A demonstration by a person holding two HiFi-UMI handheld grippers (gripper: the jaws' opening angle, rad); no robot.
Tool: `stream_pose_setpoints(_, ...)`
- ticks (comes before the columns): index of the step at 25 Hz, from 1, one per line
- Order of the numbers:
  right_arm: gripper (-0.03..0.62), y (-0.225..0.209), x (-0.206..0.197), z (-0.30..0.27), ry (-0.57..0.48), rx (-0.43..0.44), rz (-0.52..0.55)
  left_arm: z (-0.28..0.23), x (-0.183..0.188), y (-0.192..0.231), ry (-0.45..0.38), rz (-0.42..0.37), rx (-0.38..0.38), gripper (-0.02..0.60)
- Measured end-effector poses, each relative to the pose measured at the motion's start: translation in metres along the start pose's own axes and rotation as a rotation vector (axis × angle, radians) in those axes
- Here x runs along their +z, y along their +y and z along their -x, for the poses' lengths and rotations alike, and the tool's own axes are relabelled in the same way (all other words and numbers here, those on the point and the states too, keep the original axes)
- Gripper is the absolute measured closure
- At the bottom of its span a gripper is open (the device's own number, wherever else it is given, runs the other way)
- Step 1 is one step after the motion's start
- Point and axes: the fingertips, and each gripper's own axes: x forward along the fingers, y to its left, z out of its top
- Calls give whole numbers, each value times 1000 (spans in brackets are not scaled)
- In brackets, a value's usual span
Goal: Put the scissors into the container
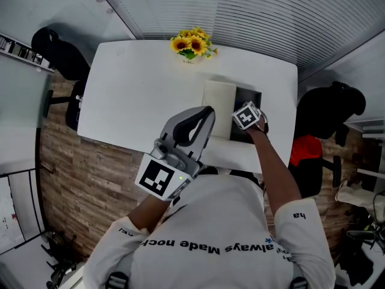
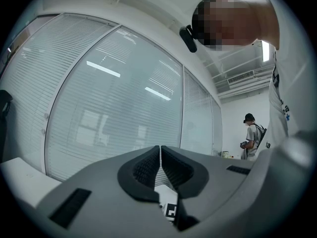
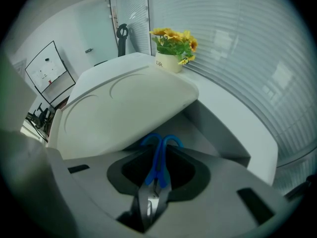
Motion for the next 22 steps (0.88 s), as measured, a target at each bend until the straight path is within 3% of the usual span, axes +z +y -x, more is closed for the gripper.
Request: stream_pose_setpoints(22, 497, 3, 1, -3, 26, 9, 90, 2, 2, 3, -6, 1, 9, 555)
